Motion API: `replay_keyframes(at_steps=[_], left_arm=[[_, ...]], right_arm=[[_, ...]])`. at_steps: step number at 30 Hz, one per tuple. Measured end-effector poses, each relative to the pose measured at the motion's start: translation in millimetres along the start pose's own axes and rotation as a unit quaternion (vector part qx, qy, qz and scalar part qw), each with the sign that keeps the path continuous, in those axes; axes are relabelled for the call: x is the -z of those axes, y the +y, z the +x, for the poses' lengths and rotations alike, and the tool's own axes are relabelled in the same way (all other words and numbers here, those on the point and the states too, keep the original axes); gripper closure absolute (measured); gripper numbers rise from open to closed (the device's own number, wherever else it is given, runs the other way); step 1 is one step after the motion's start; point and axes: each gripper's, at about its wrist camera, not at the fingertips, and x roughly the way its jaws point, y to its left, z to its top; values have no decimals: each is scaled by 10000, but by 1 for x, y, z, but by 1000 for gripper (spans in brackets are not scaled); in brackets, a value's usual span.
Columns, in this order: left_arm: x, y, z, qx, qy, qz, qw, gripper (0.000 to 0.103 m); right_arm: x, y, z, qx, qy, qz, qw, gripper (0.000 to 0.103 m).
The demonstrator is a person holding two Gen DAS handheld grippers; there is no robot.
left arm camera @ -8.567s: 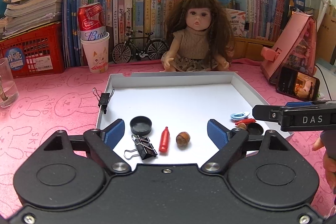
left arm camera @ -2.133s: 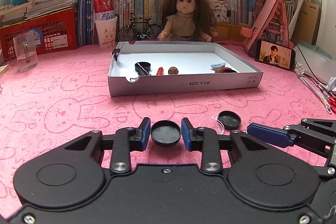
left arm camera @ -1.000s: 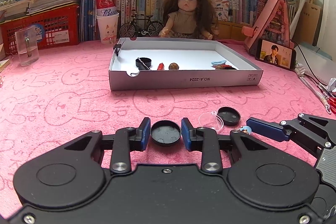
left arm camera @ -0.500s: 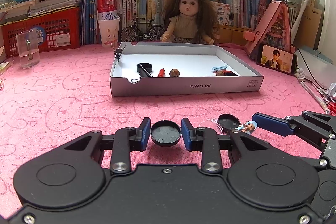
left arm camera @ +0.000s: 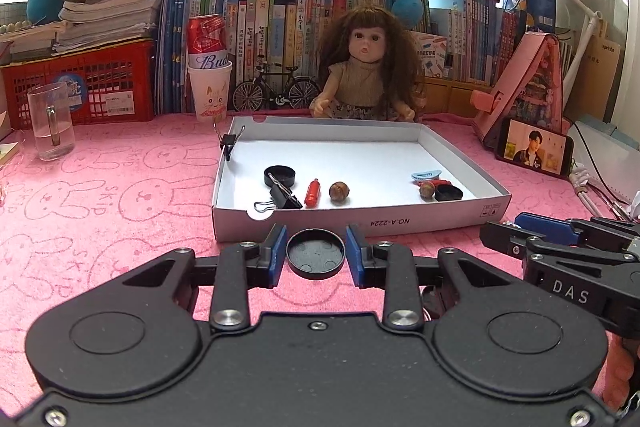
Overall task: Organize rigid objects
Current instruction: 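Carry the black lid in the left tool while the right tool carries the beaded clip into the box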
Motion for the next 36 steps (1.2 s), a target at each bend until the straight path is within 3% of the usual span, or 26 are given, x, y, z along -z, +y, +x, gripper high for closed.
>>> replay_keyframes(at_steps=[9,17,22,27,36], left_arm=[[-26,6,19,-35,-125,-92,9999,73],[-51,22,44,-76,-281,-322,9991,73],[-71,31,70,107,-162,-405,9990,73],[-87,34,104,224,-21,-467,9987,73],[-95,39,160,-64,311,-447,9985,73]], right_arm=[[-22,-28,17,163,-67,246,9995,59],[-42,-50,39,61,-50,532,9986,59],[-56,-61,60,-54,-1,658,9978,59],[-73,-75,91,-226,283,862,9956,59],[-89,-87,149,-413,969,1008,9893,59]])
